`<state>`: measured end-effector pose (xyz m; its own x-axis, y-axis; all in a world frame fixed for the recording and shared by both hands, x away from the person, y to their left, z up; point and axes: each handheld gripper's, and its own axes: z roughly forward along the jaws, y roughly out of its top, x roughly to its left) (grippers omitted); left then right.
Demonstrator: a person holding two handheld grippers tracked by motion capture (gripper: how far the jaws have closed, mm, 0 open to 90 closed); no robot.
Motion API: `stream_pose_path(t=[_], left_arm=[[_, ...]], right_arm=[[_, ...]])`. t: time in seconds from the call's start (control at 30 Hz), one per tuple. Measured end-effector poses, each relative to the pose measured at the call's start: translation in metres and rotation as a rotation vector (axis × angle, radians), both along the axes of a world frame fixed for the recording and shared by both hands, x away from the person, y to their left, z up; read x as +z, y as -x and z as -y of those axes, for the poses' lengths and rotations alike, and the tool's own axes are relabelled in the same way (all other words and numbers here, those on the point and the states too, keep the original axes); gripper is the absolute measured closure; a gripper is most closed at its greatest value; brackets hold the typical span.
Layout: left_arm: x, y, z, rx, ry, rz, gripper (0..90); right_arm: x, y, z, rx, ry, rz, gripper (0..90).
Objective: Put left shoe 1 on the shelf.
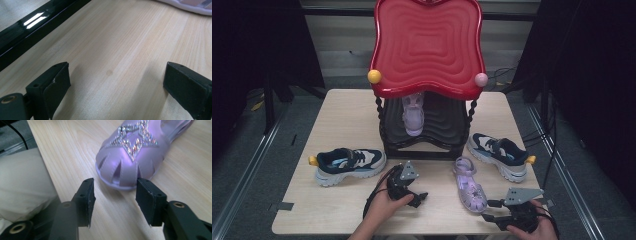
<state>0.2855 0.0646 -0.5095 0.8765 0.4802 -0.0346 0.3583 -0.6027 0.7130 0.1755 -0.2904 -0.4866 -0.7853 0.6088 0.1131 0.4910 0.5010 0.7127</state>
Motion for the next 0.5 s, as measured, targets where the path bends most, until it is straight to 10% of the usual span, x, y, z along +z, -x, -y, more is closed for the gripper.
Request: stream_pose_path(t=[0.5], left_arm=[[0.000,0.000,0.000,0.005,-0.003,0.005,6.5]], right_arm=[[0.000,-0.009,0.004,-0.029,-0.006,0.028,68.5]])
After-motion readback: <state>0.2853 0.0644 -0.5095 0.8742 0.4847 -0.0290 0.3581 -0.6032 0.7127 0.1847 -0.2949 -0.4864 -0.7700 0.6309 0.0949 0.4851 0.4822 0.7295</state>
